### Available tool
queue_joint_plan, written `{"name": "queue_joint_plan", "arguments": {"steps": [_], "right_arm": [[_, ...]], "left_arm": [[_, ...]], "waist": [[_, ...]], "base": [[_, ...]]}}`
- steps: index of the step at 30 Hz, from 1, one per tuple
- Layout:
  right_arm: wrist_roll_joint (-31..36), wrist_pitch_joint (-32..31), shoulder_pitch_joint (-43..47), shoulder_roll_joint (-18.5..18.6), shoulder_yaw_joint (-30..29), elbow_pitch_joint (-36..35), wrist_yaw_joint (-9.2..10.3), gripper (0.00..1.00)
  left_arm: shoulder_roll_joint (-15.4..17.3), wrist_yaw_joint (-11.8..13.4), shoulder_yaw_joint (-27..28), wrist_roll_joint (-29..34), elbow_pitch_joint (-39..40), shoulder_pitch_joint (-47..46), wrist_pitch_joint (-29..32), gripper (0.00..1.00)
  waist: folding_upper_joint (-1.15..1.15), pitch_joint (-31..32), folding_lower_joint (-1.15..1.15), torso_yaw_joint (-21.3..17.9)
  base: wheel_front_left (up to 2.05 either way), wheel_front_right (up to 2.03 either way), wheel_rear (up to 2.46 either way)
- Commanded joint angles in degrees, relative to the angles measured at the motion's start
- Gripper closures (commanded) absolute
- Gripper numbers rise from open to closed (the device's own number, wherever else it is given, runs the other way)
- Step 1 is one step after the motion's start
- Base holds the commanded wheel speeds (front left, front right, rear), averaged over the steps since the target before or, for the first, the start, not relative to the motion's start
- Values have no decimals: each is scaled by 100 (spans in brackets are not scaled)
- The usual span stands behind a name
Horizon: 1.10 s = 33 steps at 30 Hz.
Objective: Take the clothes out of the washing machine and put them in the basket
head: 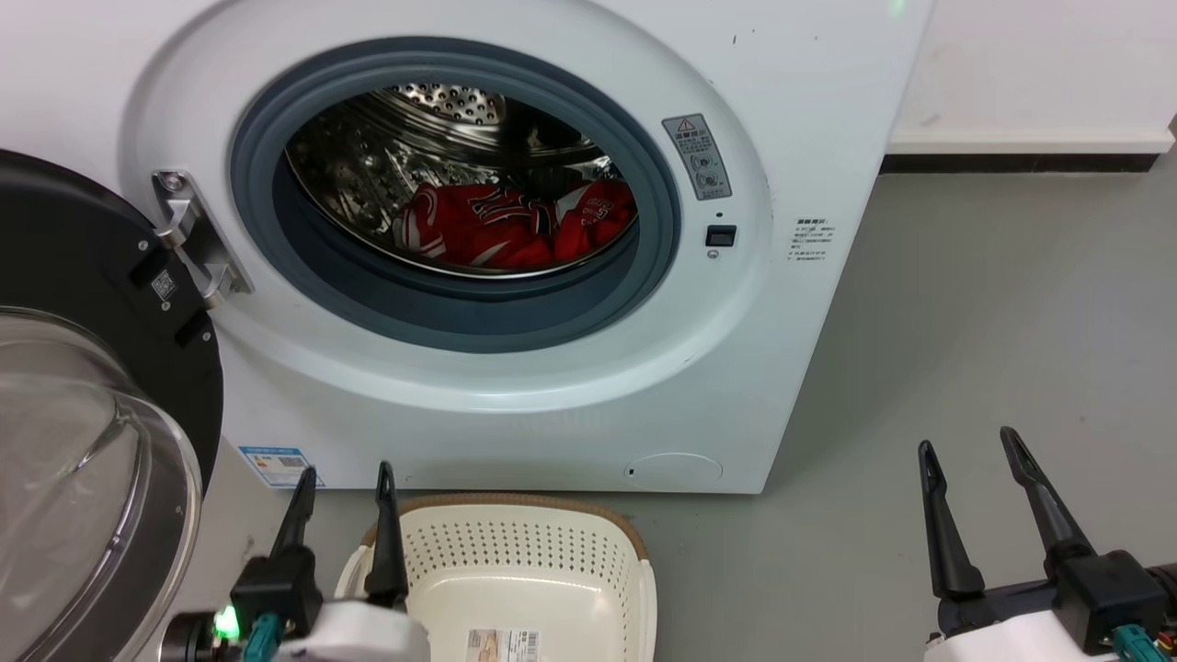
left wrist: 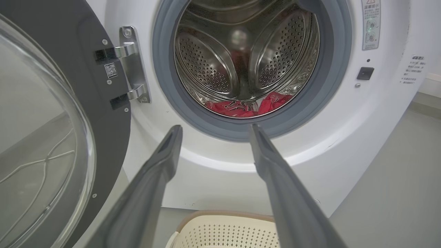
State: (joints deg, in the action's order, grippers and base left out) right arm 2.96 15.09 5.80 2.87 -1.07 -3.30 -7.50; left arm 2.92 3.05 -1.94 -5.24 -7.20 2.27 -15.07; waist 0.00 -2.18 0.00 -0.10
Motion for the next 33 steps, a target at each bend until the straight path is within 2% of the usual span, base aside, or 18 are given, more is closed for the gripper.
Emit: {"name": "queue_joint_plan", "arguments": {"steps": [1,7,12,23,28,33], "right_arm": [[-28,12,-55,1,-8,-9,2,0],[-60,12,-260,1,40,-56,2,0],[-73,12,-519,-1,81,-102,2,0],[-265,12,-1279,-4,118,-224,3,0],[-431,12,-1571,-5,129,-291,3,0],[-602,12,-1849,-6,219,-374,3,0]], "left_arm": [[-6,-37,-5,37,-34,-189,-16,0],[3,-308,72,87,-588,-1038,-16,0],[187,-518,99,196,-1417,-2130,-15,0],[915,-850,-120,469,-3692,-5007,13,0],[1252,-961,-262,465,-4447,-6221,307,0],[1621,-1036,-461,404,-4974,-7287,856,0]], "waist": [[0,-61,0,1],[0,-433,0,-76],[0,-946,0,-248],[0,-2320,0,-833],[0,-2903,0,-1116],[0,-3433,0,-1412]], "base": [[0,0,0],[0,0,0],[0,0,0],[0,0,0],[0,0,0],[0,0,0]]}}
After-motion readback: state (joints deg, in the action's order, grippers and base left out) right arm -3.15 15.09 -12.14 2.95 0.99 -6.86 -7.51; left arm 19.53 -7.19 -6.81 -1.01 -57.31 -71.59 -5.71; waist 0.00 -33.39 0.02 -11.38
